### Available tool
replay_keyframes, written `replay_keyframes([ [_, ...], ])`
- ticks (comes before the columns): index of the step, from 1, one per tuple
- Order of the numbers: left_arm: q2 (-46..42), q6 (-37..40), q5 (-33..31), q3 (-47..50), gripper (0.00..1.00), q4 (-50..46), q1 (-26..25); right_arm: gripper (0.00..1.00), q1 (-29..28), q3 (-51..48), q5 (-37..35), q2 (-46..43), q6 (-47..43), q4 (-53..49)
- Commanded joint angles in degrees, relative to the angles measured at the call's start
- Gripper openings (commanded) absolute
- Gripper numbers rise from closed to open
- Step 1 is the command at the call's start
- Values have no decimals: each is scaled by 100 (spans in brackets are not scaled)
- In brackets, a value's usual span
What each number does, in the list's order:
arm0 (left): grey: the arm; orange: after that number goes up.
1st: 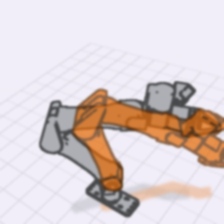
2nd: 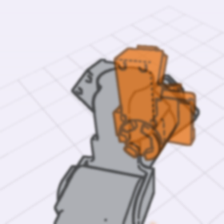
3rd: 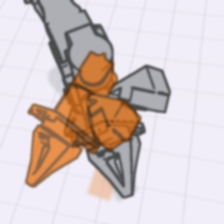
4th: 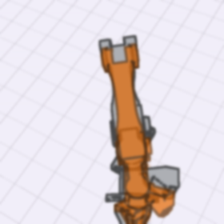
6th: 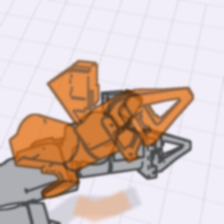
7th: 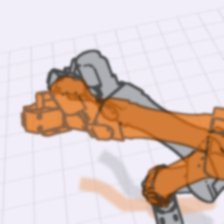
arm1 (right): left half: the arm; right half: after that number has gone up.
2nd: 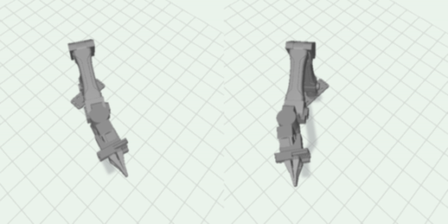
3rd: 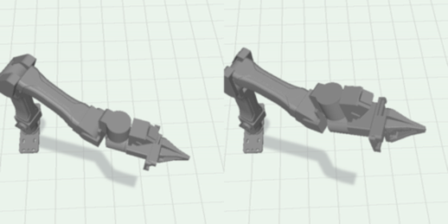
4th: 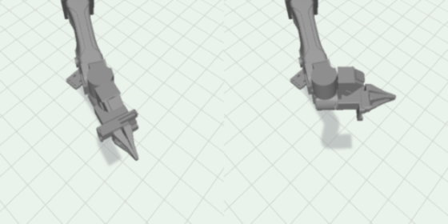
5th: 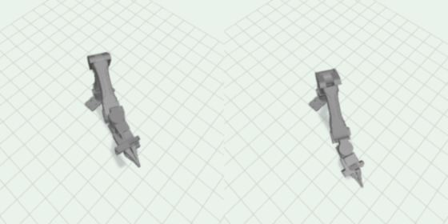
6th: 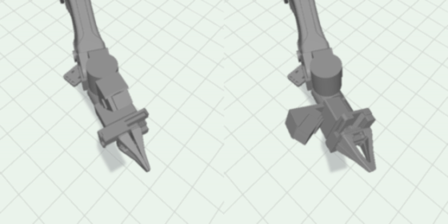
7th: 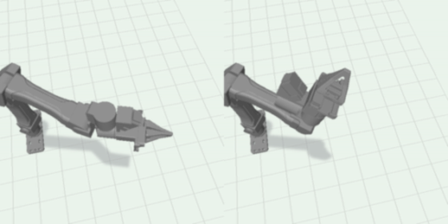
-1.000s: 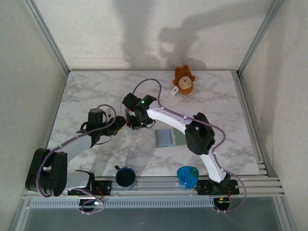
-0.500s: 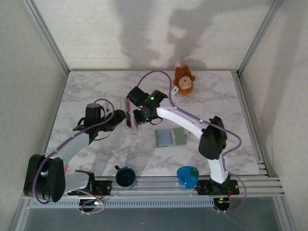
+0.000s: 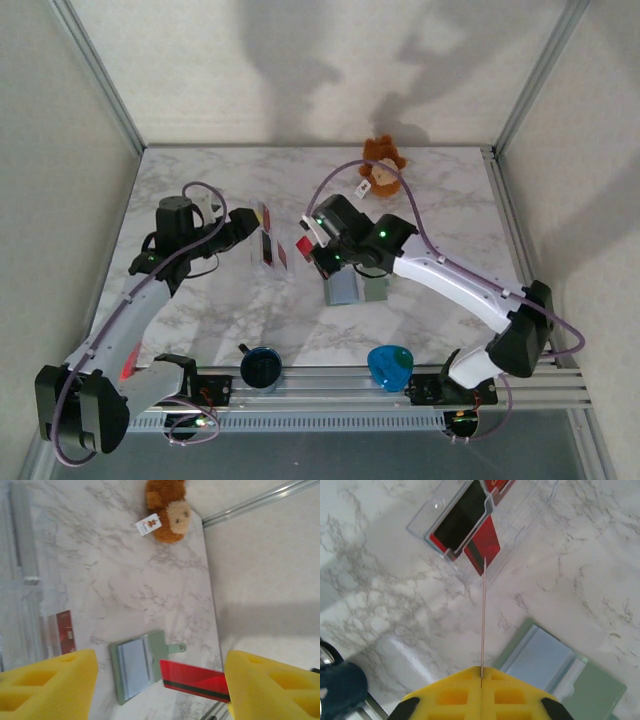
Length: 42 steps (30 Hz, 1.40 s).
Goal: Put the credit cards into the card holder
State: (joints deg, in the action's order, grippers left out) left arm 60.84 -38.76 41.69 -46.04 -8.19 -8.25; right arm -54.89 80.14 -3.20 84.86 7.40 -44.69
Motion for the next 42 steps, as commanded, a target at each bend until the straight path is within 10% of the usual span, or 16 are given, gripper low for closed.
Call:
replay_keyframes([
  [1, 21, -34, 455, -152, 67, -225, -131, 0, -42, -613, 2, -438, -783, 563],
  [18, 886, -2486, -433, 218, 68, 32, -1253, 0, -987, -2670, -2179, -416, -3459, 4292],
  [32, 1132, -2786, -469, -19, 14, -158, -1337, 0, -1472, -3050, -2848, -248, -3903, 5182],
  [42, 1131, -2337, -552, -116, 0, -20, -1484, 59, -1410, -3954, -1519, -1382, -2364, 4721],
])
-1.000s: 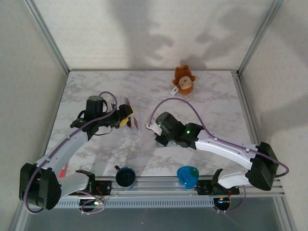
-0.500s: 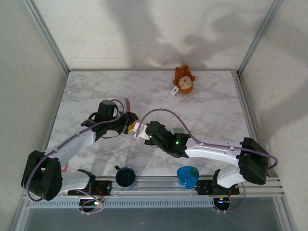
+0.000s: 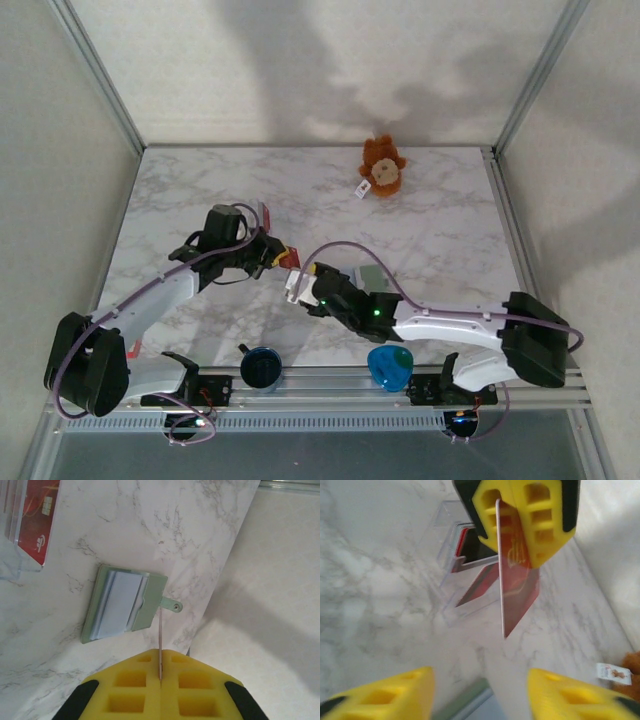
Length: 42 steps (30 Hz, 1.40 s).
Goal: Put the credit cards into the card holder
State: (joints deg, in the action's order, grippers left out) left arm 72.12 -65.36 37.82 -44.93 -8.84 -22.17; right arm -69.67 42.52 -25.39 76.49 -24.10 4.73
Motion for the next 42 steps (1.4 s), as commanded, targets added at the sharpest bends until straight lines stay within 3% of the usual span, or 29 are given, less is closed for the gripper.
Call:
replay_keyframes([
  [1, 20, 648, -212, -284, 0, 105, -143, 62, 190, -276, 955, -782, 1180, -381],
  [3, 5, 1340, -206, -369, 0, 311, -307, 69, 523, -429, 1351, -1238, 2188, -605],
  [8, -26, 2373, -329, -338, 0, 948, -749, 64, 1927, -356, 3320, -1817, 4454, -1184],
  [10, 37, 2508, -180, -277, 0, 1286, -851, 64, 2456, -283, 4617, -1647, 4948, -1097],
  [13, 45, 2339, -13, -112, 0, 1886, -953, 62, 3011, -397, 5956, -1281, 5918, -385],
  [19, 101, 1924, 377, -161, 1, 2591, -1166, 64, 3662, -843, 7516, -1130, 7287, 1528],
  [24, 257, 1447, 721, -61, 1, 3400, -1246, 63, 3771, -770, 7895, -1094, 7849, 2252],
  [26, 268, 1336, 741, -13, 1, 3569, -1264, 58, 3800, -726, 7884, -1105, 7935, 2365],
  [30, 309, 1268, 719, 11, 3, 3717, -1271, 27, 3876, -689, 7735, -1168, 7892, 2177],
  [32, 304, 1268, 702, 1, 15, 3659, -1263, 17, 3920, -671, 7703, -1206, 7748, 1945],
  [35, 229, 1399, 634, 19, 23, 3450, -1246, 0, 3992, -570, 7820, -1198, 7372, 1405],
  [42, 50, 1684, 846, 107, 28, 2956, -1193, 0, 4025, -414, 8238, -1246, 6715, 543],
])
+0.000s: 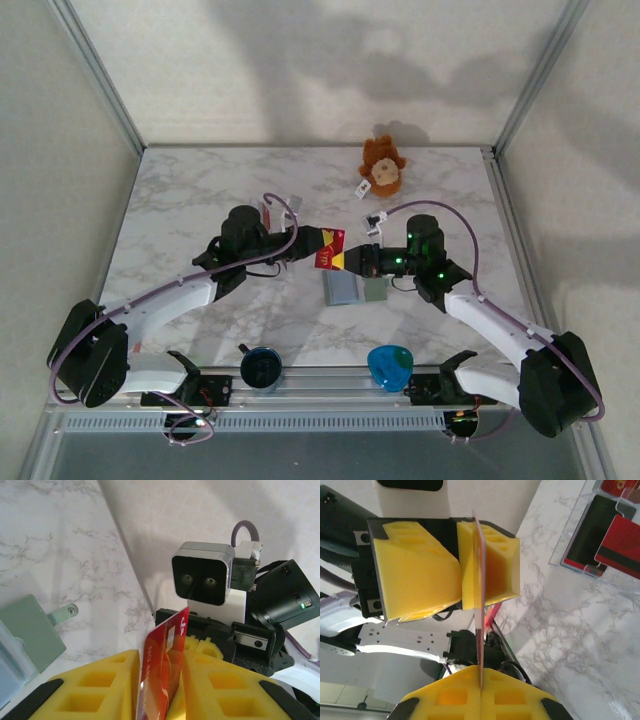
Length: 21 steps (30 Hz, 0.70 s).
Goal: Put the credit cards into the card holder
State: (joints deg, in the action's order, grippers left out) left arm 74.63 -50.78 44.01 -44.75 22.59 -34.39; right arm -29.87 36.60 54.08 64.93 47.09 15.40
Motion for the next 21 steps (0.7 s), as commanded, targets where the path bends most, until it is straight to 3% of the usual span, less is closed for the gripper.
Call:
replay_keyframes([
  [1, -229, 306, 254, 89, 28, -261, 33, 0, 63, 195, 352, -85, -467, -605],
  [6, -332, 501, 405, 87, 23, -651, 64, 0, 102, 275, 556, 1, -576, -778],
  [8, -378, 626, 329, 80, 33, -877, 85, 0, 171, 401, 508, 6, -882, -1281],
  [9, -372, 704, 206, 55, 46, -1084, 114, 0, 231, 505, 398, 11, -1212, -1791],
  [13, -207, 973, -383, -60, 50, -1958, 214, 0, 605, 808, -418, 262, -2476, -3783],
  [16, -59, 1066, -838, -58, 50, -2281, 205, 0, 693, 1106, -1561, 736, -3226, -4939],
  [21, 535, 1183, -1329, -286, 48, -2737, -14, 0, 689, 1310, -2339, 1377, -3646, -5406],
])
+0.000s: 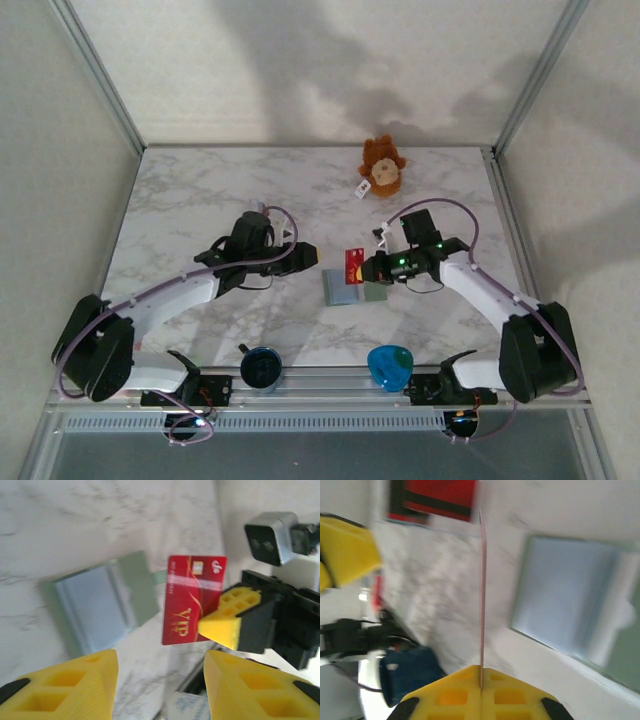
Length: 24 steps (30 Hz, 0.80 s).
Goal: Put the credit cards into the card holder
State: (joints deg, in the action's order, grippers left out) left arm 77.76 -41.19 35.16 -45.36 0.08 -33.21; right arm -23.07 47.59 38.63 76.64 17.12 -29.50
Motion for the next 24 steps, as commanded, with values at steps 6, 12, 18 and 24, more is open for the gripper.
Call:
replay_keyframes([
  [6, 793, 366, -853, -462, 48, -781, -444, 0, 20, 531, -445, 1068, -1053, -972],
  [12, 1256, 374, -913, -632, 46, -758, -734, 0, 242, 1086, -216, 1812, -1499, -1304],
  [18, 1778, 380, -1158, -921, 46, -929, -757, 0, 525, 1298, 91, 2291, -1788, -1473],
  [24, 2157, 246, -1069, -1100, 43, -789, -783, 0, 660, 1203, 476, 2527, -1987, -1445],
])
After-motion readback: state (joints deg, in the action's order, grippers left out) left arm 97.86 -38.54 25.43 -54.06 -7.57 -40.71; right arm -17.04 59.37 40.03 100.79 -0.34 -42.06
